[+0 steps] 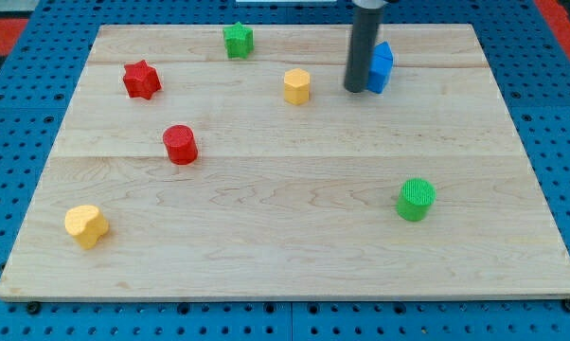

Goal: Move the yellow hexagon into red circle

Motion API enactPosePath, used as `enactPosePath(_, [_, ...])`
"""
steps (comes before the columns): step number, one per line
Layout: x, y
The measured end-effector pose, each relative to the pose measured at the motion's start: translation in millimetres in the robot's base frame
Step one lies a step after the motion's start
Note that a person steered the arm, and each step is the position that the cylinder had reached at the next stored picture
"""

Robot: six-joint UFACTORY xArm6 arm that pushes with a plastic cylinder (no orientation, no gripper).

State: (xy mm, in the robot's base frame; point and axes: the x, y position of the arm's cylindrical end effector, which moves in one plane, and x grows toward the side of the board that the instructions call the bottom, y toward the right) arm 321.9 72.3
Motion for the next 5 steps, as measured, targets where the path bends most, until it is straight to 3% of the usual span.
enactPosePath(1, [0.6, -51.7])
enactPosePath(3, [-18.2, -101.2])
enactPosePath(4, [16.6, -128.5])
enactPosePath(5, [23.8, -133.0])
